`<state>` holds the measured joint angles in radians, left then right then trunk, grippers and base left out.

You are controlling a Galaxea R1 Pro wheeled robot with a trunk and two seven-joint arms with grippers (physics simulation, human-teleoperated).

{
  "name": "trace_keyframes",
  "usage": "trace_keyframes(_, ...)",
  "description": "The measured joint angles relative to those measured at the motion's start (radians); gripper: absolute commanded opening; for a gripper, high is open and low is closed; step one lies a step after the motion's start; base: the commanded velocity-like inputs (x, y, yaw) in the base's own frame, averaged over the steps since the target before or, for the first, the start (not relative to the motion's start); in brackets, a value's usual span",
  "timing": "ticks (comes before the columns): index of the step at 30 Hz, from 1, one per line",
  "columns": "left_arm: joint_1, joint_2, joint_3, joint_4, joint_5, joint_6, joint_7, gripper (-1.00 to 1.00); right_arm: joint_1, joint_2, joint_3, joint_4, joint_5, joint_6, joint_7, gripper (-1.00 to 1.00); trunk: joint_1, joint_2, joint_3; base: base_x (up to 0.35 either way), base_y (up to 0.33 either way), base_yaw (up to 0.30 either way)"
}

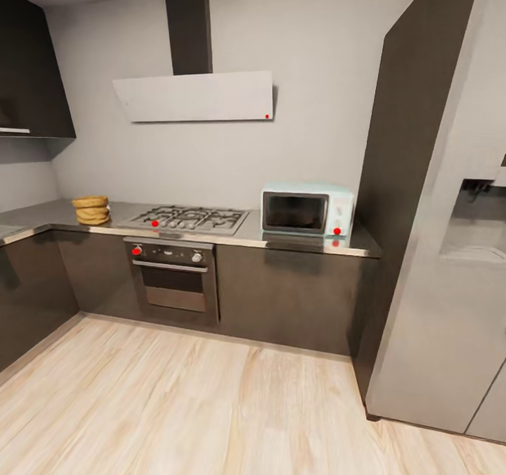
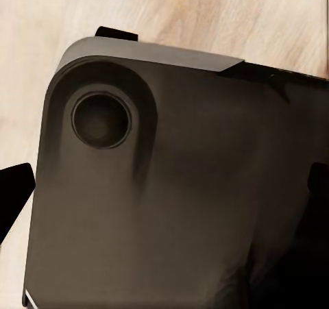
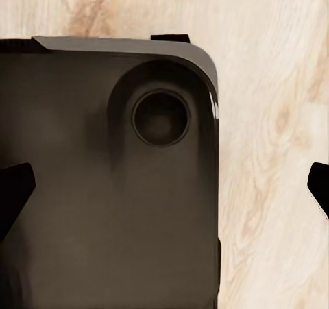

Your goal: In the kitchen, take the popcorn bag from the countertop, put it into the microwave, and heat it until the popcorn is cooked so the cooked popcorn ends up inside the bag.

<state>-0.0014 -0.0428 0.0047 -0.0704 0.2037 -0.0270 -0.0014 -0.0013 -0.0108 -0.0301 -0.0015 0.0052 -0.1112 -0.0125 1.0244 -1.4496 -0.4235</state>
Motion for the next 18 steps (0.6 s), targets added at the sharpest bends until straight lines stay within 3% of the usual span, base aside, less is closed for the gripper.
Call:
trace_keyframes(13,0.0,0.0,0.001,0.0,0.0,-0.006,0.0,1.0,0.0,0.0,-0.005,0.0,-0.007,-0.006,0.0,1.0,0.0,0.0,0.0,0.326,0.0,0.0)
trace_keyframes(18,0.0,0.0,0.003,0.0,0.002,-0.012,0.0,1.0,0.0,0.0,-0.005,0.0,-0.008,-0.006,0.0,1.0,0.0,0.0,0.0,0.21,0.0,-0.144)
